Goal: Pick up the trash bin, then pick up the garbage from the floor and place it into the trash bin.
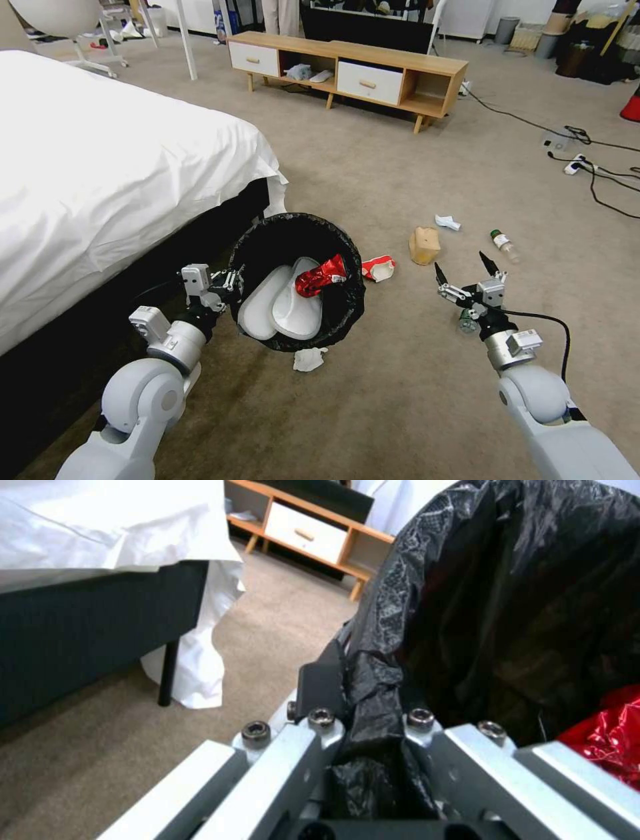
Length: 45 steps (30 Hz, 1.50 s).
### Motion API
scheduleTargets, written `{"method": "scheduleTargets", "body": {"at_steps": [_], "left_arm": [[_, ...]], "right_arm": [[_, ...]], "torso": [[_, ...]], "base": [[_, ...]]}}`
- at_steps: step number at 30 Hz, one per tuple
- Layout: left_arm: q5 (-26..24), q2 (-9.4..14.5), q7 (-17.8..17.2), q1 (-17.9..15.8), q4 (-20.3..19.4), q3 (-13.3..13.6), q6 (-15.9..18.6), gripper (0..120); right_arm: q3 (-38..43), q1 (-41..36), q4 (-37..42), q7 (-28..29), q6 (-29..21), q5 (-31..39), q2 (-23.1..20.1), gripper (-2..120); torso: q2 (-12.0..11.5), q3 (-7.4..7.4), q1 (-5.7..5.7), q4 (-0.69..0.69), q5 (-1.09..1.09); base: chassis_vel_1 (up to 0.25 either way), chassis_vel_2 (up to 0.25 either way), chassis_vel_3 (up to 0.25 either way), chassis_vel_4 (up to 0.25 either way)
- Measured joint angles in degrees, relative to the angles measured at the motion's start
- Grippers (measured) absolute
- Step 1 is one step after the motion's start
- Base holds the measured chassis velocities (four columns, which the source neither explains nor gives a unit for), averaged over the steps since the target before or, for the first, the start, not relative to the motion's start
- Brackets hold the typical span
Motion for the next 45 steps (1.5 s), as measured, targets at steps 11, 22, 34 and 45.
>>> {"method": "scheduleTargets", "body": {"at_steps": [11,22,34,45], "left_arm": [[0.03,-0.33,-0.06,-0.42,0.26,0.22,0.00,3],[-0.07,-0.36,-0.10,-0.38,0.11,0.33,-0.01,3],[-0.17,-0.42,-0.12,-0.10,-0.11,0.08,-0.01,3],[-0.04,-0.50,-0.14,0.10,-0.46,0.34,-0.01,3]], "right_arm": [[-0.45,0.35,-0.68,-0.01,0.05,-0.15,0.10,100],[-0.78,0.65,-1.12,-0.03,0.11,-0.16,0.08,100],[-1.33,1.28,-1.52,-0.01,0.11,-0.14,0.15,100],[-1.27,1.16,-1.52,-0.01,0.11,-0.10,0.03,100]], "torso": [[0.00,0.00,0.00,0.00,0.00],[0.00,0.00,0.00,0.00,0.00],[0.00,0.00,0.00,0.00,0.00],[0.00,0.00,0.00,-0.01,0.00]], "base": [[0.000,0.000,0.000,0.000],[0.000,0.000,0.000,0.000],[0.000,0.000,0.000,0.000],[0.000,0.000,0.000,0.000]]}}
